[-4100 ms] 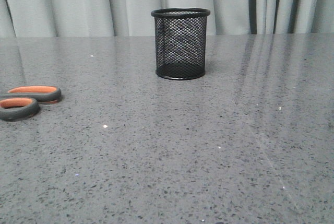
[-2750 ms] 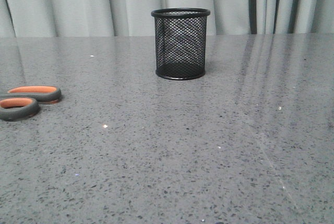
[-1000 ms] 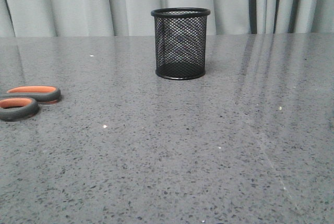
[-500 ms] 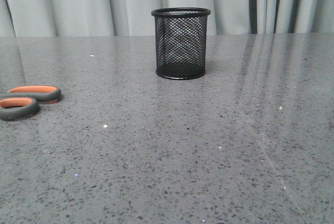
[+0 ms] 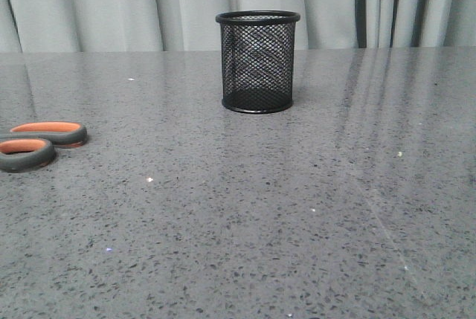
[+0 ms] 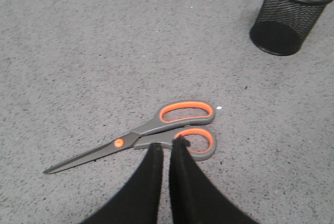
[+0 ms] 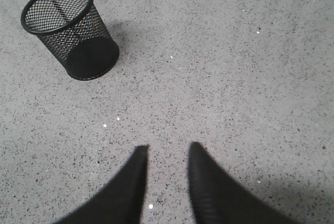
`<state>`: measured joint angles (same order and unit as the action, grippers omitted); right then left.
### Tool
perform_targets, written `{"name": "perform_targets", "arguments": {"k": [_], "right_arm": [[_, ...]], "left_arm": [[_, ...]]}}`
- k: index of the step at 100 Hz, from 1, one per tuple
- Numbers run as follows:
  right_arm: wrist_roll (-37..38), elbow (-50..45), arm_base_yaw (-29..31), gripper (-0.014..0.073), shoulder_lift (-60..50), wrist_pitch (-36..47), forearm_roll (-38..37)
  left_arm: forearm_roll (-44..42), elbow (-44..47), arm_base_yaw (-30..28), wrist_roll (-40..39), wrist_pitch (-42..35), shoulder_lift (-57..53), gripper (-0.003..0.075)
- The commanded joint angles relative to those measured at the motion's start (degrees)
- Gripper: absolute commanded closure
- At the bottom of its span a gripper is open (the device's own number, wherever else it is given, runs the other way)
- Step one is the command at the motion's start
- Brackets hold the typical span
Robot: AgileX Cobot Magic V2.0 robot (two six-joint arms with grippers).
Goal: Put scissors into bucket
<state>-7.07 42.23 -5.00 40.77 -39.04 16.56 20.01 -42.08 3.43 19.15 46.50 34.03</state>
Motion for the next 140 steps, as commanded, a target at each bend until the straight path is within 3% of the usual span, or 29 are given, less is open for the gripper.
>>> {"name": "perform_targets", "arguments": {"k": [1,13,25,43,103,130,140], "right_arm": [[-0.8,2.1,0.3,0.0202,0.2,2.8,-0.1],[-0.8,2.1,0.3,0.0181,0.2,2.7,-0.1],[-0.8,2.1,0.3,0.0181,0.2,2.9,0.1],[-0.8,2.8,0.3,0.0181,0.2,2.8,0.4],[-2.5,4.7,0.3,0.0181,0.2,0.6,0.4],[-2.9,4.7,0.3,0.0181,0.2,0.6,0.4],[-2.9,4.7,0.2,0.0181,0.2,0.6,0.4]], "left_arm": [[3.6,-2.0,-0.1,1.6,-3.1,0.5,0.0614],[4.2,-2.0,-0.1,1.6,-2.8,0.7,0.0444],[4.2,-2.4,-0.1,1.6,-0.6,2.0,0.0354],[4.2,-6.7,-0.1,5.7,4.7,7.0,0.0352],[3.5,-25.5,-0.1,36.3,24.9,35.7,0.0352],[3.3,-27.9,-0.1,51.3,26.5,41.4,0.0352],[1.1,-28.1,-0.1,53.0,26.7,42.5,0.0351]]}}
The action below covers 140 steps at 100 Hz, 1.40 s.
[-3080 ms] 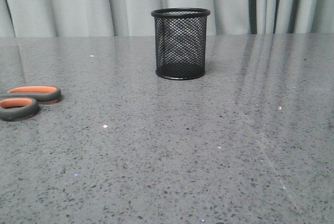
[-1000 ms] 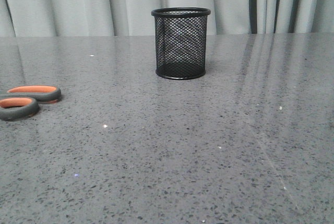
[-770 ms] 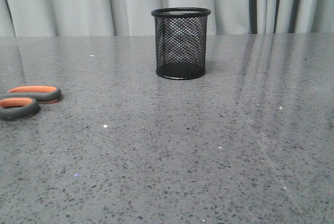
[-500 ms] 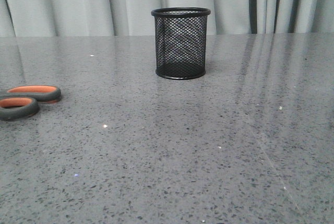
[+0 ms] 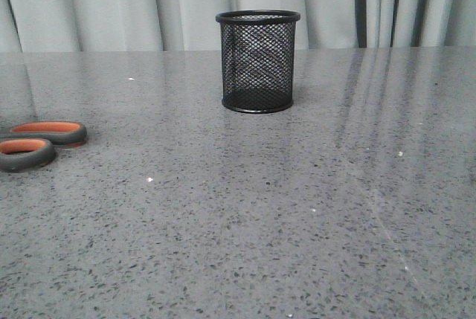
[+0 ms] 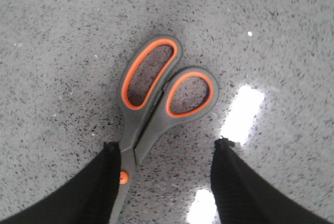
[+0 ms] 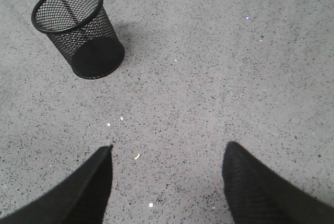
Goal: Put scissors into bucket
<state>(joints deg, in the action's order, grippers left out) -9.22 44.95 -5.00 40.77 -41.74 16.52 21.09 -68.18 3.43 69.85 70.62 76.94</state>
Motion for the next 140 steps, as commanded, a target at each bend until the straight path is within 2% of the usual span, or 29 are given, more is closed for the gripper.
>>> {"name": "perform_targets", "arguments": {"k": [1,13,32,61,140], "right_arm": [[-0.7,2.0,0.2,0.0181,0.2,3.3,0.4],[-0.7,2.0,0.2,0.0181,0.2,3.7,0.4],[-0.7,2.0,0.1,0.0181,0.2,4.0,0.4],[-0.8,2.0,-1.6,0.0181,0.2,4.2,0.3],[-0.8,2.0,-1.6,0.0181,0.2,3.9,0.3]], "left_arm": [[-0.4,-2.0,-0.1,2.3,2.5,-0.3,0.0351],[-3.5,-2.0,-0.1,3.2,2.5,1.1,0.035],[-3.5,-2.0,0.4,7.8,2.5,3.1,0.0349],[-4.1,-2.3,2.6,10.8,2.1,6.5,0.0349],[-4.8,-4.1,3.0,12.1,2.1,11.7,0.0349]]}}
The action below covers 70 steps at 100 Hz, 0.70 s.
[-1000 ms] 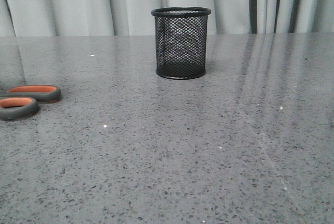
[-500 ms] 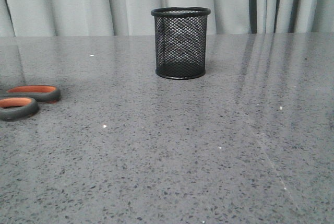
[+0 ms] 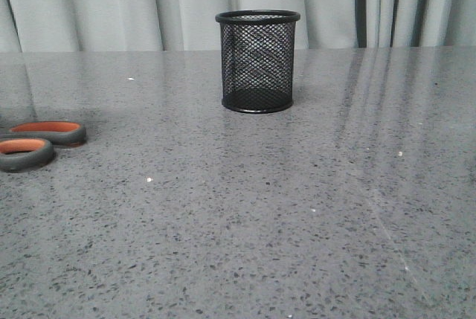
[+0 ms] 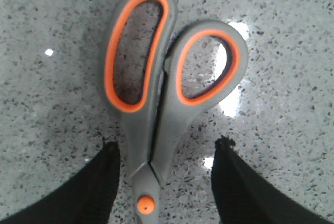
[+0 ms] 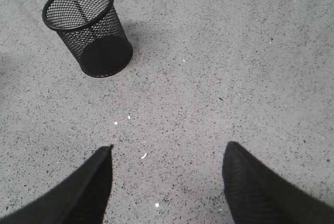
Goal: Put scissors into bucket
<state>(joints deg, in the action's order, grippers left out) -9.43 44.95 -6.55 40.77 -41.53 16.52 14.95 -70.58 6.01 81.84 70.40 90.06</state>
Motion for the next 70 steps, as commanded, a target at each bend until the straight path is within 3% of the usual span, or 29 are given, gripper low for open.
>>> {"name": "perform_targets", "arguments": {"k": [1,70], "right_arm": [[-0.5,2.0,-0.1,0.0181,0.2,3.7,0.3],[-0.5,2.0,-0.1,0.0181,0.2,3.8,0.3]], "left_arm": [[1.4,-1.7,0.4,0.2,2.2,-1.3,0.0349],[1.4,-1.7,0.4,1.4,0.8,2.1,0.0349]]}}
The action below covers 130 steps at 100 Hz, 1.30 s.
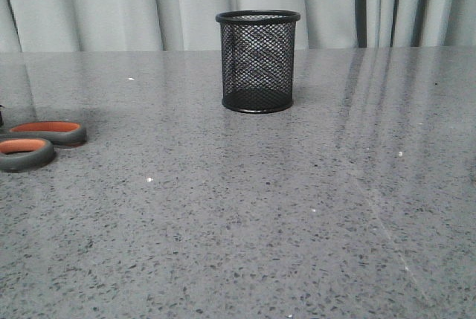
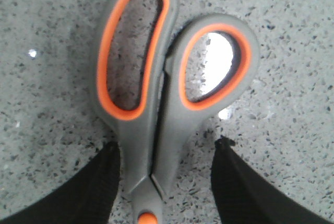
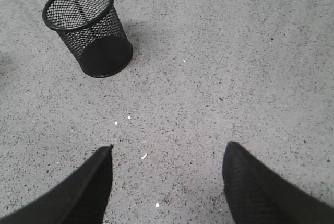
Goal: Put scissors into bucket
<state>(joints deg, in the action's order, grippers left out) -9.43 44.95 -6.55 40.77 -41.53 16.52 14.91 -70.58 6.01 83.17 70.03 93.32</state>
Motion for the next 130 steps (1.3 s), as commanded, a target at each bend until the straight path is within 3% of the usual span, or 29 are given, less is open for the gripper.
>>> {"name": "perform_targets", "arguments": {"k": [1,97,111,130], "right_arm": [[-0.5,2.0,-0.1,0.0181,0.2,3.8,0.3],[-0.5,2.0,-0.1,0.0181,0.2,3.8,0.3],[-0.5,2.0,-0.1,0.0181,0.2,3.8,0.3],[-0.5,2.0,-0.1,0.0181,0.2,3.8,0.3]], "left_arm": [[1.4,-1.8,0.4,0.1,1.1,-1.0,0.0349],[3.9,-1.9,0.4,1.9,1.2,-0.5,0.0355],[3.9,-1.9,0.4,1.9,1.2,-0.5,0.043],[3.9,-1.9,0.4,1.9,1.2,-0.5,0.0591]]}}
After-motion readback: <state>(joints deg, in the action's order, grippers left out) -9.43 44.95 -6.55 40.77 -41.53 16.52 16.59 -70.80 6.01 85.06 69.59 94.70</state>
